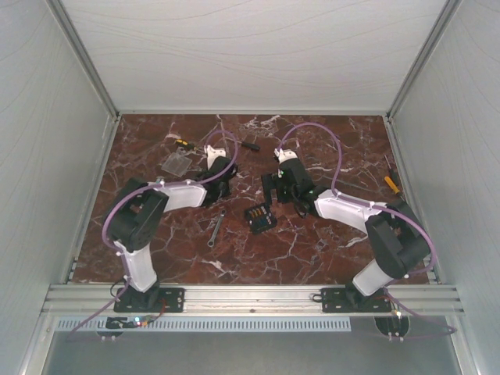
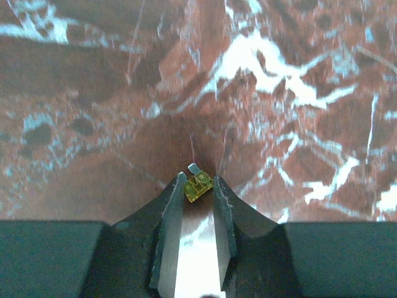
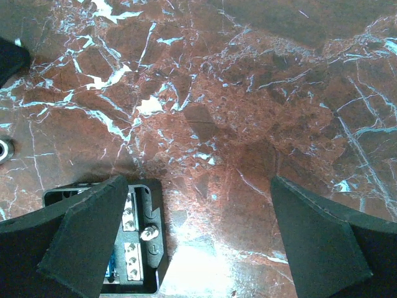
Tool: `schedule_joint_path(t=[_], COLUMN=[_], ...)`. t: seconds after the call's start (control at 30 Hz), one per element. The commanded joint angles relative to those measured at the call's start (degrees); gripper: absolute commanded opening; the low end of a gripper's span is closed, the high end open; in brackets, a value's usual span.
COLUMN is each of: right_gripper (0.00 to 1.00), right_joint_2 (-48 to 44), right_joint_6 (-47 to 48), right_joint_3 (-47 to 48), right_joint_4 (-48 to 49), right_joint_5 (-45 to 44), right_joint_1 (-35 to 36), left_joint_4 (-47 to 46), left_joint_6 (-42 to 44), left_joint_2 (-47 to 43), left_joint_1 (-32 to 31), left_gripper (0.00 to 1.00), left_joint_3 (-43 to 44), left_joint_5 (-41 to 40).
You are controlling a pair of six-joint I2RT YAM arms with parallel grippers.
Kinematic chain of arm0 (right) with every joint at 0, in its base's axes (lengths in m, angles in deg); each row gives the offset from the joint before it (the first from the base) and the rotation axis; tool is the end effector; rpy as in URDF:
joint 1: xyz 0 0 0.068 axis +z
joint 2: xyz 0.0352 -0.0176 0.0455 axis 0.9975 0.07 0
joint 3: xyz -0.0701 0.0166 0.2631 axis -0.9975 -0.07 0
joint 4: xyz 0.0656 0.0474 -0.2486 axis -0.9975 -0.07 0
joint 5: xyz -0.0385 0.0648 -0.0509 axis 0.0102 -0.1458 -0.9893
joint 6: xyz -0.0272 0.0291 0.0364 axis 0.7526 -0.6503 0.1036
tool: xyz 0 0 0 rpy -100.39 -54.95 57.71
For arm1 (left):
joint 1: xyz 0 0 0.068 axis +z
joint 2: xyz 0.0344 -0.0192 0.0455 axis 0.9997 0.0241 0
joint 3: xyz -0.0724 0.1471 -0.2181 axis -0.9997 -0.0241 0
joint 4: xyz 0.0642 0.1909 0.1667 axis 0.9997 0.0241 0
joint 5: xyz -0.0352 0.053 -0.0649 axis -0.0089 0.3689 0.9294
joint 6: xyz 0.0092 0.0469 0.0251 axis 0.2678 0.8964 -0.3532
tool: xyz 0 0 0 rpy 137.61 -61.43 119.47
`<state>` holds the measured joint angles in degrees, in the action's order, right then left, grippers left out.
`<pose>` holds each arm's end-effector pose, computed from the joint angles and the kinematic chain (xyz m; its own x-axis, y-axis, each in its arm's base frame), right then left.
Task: Snap on the fuse box
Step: Pick up the fuse from the center of the board.
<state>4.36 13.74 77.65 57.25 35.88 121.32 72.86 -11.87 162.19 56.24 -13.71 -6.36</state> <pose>0.2698 0.1845 0.1933 -0.6401 -0.1421 -0.7550 -0.3214 0.9422 0.0952 0.3185 -0.1854 0.1357 -0.6730 -0.0415 -0.7385 -0.0260 0.9991 -0.0324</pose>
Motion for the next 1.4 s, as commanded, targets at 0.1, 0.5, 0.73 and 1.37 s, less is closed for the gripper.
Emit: schedule_joint_path(t=[0.1, 0.5, 0.73, 1.37], right_gripper=[0.98, 0.96, 0.94, 0.52], right_joint_2=[0.43, -1.24, 1.46, 16.22], right_joint_6=[-0.38, 2.94, 9.18, 11.14], right_joint_3=[1.41, 0.38, 4.92, 19.57], right_joint_4=[0.68, 1.75, -2.28, -12.06], right_joint_5=[1.05, 7.17, 6.74, 11.1], right_joint_1=[-0.24, 0.73, 7.12, 16.17], left_joint_4=[5.92, 0.05, -2.6, -15.16], left_joint_6=[-2.68, -11.63, -12.46, -21.19], left_joint_2=[-5.32, -12.42, -18.96, -31.73], left_joint_1=[-2.87, -5.16, -0.41, 22.85], left_gripper=[0.23, 0.28, 0.38, 0.56], left_joint_3=[-5.87, -10.81, -15.34, -34.54], left_joint_5=[9.15, 26.02, 31.14, 45.47])
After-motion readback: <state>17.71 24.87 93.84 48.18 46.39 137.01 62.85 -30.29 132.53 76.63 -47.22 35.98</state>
